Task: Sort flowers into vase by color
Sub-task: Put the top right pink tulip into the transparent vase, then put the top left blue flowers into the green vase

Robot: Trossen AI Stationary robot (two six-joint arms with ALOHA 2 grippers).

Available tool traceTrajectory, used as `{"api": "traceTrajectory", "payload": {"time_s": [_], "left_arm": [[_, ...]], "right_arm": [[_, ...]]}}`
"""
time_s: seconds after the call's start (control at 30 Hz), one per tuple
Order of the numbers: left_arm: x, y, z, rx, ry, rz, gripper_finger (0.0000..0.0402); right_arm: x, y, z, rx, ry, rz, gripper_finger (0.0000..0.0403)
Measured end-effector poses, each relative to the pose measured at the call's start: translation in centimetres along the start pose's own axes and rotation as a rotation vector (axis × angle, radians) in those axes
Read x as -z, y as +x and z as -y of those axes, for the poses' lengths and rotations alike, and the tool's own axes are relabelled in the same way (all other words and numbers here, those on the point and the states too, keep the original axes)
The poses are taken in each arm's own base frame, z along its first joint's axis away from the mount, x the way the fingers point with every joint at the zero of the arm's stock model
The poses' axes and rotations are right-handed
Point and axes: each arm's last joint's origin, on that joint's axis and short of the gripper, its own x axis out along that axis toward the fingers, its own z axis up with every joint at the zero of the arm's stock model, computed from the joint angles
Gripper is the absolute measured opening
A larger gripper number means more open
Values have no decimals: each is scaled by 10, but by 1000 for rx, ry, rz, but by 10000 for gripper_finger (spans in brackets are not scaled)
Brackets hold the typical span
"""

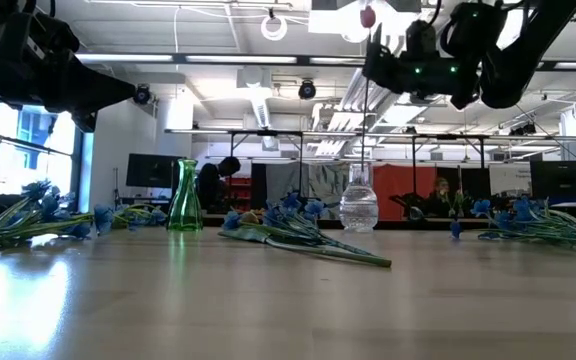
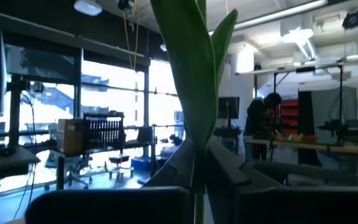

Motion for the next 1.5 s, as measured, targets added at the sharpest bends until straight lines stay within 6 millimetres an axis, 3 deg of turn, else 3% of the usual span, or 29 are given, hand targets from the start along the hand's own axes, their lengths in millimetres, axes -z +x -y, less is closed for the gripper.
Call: {"api": "traceTrajectory", "payload": {"time_s": [0.2, 0.43, 0.67, 0.93, 1.03, 1.2, 1.5], "left_arm": [[0, 0, 0, 0, 0, 0, 0], [0, 0, 0, 0, 0, 0, 0], [-1, 0, 0, 1, -1, 7, 0], [-4, 0, 0, 2, -7, 35, 0], [-4, 0, -1, -43, -19, 45, 0], [-10, -1, -1, -82, -37, 56, 0], [-32, 13, 5, -100, -42, -41, 0]], "right_arm": [[10, -1, -1, 7, 13, -103, 56], [17, -5, 0, 18, -19, -270, 148], [-14, -20, 6, 7, 21, -354, 220], [-55, -53, 10, -30, 137, -424, 229], [-61, -65, -1, -105, 159, -458, 220], [-59, -84, -37, -245, 161, -537, 197], [-27, -114, -98, -343, 98, -707, 169]]}}
